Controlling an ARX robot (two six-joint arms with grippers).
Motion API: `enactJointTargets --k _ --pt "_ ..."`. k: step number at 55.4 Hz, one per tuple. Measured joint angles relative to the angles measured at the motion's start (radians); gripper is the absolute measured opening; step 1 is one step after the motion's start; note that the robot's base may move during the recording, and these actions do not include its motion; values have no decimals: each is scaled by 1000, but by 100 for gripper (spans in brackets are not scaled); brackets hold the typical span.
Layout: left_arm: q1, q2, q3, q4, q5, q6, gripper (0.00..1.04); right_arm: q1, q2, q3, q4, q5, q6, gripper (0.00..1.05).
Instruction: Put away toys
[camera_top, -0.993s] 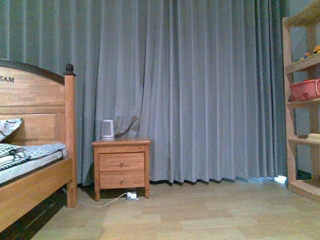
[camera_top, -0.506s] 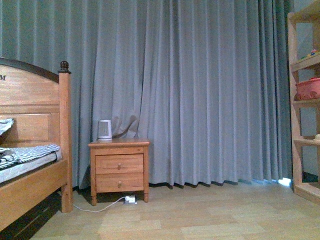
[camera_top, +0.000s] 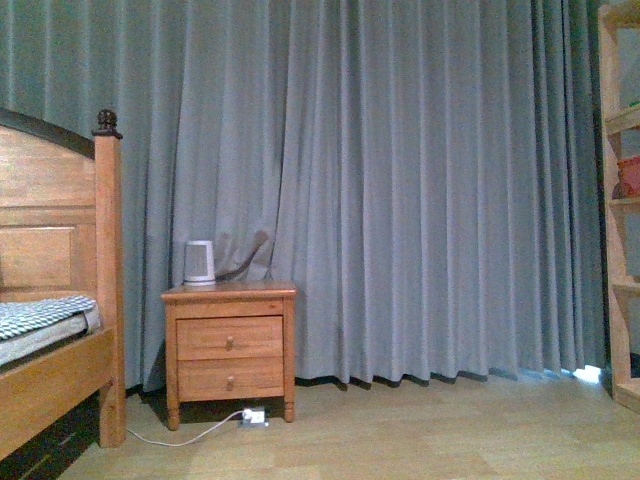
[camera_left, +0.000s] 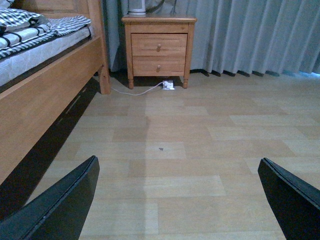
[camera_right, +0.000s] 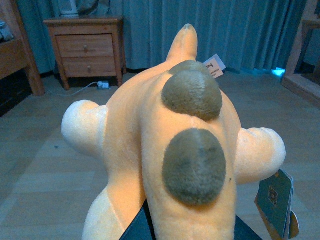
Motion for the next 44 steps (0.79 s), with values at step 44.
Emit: enactJointTargets --k 44 --pt "0 1 0 0 0 0 98 0 1 0 0 0 0 7"
